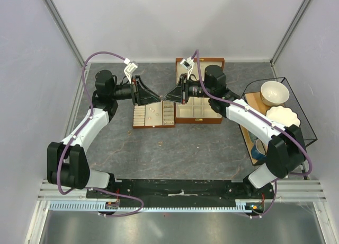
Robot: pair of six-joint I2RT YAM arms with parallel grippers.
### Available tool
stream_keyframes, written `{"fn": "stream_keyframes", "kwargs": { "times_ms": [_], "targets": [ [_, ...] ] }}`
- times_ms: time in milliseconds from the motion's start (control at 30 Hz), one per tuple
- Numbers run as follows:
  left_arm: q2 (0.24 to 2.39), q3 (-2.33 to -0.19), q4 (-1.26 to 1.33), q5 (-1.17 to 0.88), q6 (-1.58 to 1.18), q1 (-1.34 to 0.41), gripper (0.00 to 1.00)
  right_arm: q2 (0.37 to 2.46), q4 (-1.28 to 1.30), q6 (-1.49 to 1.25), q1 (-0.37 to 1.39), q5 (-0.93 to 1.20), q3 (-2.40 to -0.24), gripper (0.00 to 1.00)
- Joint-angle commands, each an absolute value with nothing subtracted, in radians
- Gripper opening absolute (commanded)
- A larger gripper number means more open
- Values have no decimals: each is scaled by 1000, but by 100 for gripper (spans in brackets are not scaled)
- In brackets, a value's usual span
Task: Organize the mixed jewelry
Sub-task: Pick up the jewelry from the center of the board.
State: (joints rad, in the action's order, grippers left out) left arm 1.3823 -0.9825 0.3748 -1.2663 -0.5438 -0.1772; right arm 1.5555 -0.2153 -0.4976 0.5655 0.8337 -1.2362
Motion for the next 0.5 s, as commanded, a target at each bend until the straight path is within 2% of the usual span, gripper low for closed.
{"fn": "stream_keyframes", "kwargs": {
  "times_ms": [0, 200, 467],
  "targets": [
    [1387, -1006, 422, -1293, -575, -184, 35, 1568, -265, -506, 568, 848, -1243, 0],
    [1388, -1002, 440, -1295, -591, -186, 29, 1574, -268, -506, 572, 847, -1239, 0],
    [1391, -997, 445, -1298, -595, -186, 9, 1575, -268, -503, 574, 845, -1241, 0]
  ]
}}
